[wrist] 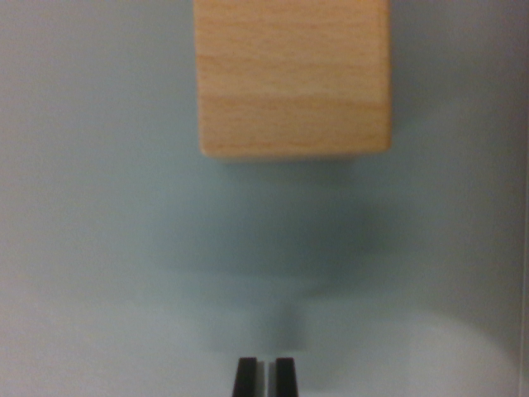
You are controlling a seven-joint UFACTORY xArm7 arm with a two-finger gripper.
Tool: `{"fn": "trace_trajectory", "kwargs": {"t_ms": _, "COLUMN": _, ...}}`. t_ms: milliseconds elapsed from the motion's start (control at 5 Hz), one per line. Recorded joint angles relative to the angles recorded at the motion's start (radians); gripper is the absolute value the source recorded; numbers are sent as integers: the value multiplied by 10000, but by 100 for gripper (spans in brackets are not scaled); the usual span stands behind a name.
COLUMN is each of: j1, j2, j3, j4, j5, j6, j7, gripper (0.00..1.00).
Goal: Push wooden cube
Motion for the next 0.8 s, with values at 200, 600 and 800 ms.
{"fn": "trace_trajectory", "kwargs": {"t_ms": 200, "j1": 0, "j2": 0, "j3": 0, "j4": 0, "j5": 0, "j6": 0, "j7": 0, "gripper": 100}}
{"fn": "trace_trajectory", "kwargs": {"t_ms": 600, "j1": 0, "j2": 0, "j3": 0, "j4": 0, "j5": 0, "j6": 0, "j7": 0, "gripper": 100}}
{"fn": "trace_trajectory", "kwargs": {"t_ms": 800, "j1": 1, "j2": 21, "j3": 3, "j4": 33, "j5": 3, "j6": 12, "j7": 3, "gripper": 100}}
